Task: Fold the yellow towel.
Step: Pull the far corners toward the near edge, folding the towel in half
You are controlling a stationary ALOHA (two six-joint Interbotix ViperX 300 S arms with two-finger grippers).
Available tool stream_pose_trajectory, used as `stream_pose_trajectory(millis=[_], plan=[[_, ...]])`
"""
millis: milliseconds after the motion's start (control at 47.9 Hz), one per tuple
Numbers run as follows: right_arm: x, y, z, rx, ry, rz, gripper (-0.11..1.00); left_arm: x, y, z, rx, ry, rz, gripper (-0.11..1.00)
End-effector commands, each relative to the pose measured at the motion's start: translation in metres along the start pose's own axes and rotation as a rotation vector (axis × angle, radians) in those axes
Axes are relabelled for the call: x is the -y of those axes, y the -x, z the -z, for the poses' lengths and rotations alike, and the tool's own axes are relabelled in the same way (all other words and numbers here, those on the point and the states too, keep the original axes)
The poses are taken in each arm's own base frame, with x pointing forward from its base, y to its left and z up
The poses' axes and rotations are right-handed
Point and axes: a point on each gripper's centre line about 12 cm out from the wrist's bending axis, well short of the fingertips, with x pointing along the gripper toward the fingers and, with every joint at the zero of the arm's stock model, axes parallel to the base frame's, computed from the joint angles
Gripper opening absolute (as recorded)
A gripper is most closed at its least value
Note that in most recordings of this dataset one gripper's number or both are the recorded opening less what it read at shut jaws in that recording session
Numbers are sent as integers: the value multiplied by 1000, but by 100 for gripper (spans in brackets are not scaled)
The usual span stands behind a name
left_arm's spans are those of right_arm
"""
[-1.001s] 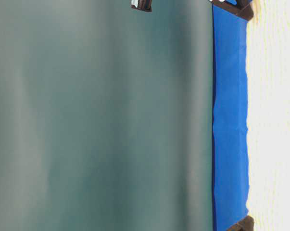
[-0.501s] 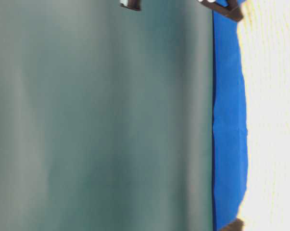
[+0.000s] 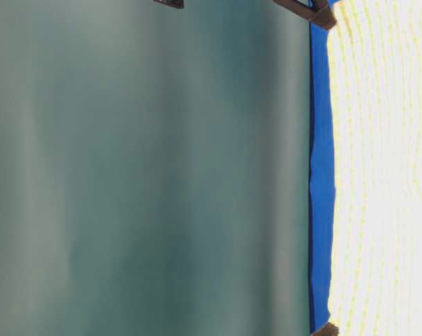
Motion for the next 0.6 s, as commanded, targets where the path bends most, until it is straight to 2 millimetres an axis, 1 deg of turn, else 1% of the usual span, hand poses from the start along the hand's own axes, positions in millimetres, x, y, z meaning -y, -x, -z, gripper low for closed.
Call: stream_pose_trajectory(millis=[0,209,438,584], plan=[[-7,5,-6,19,8,-22,7,7,3,-4,21,-8,20,4],[-27,21,-2,24,36,-87,7,31,15,1,32,-58,98,4],[-50,43,6,38,40,-180,7,59,37,0,81,-73,201,4],[-66,56,16,27,53,-250,7,78,52,3,100,-77,285,4]])
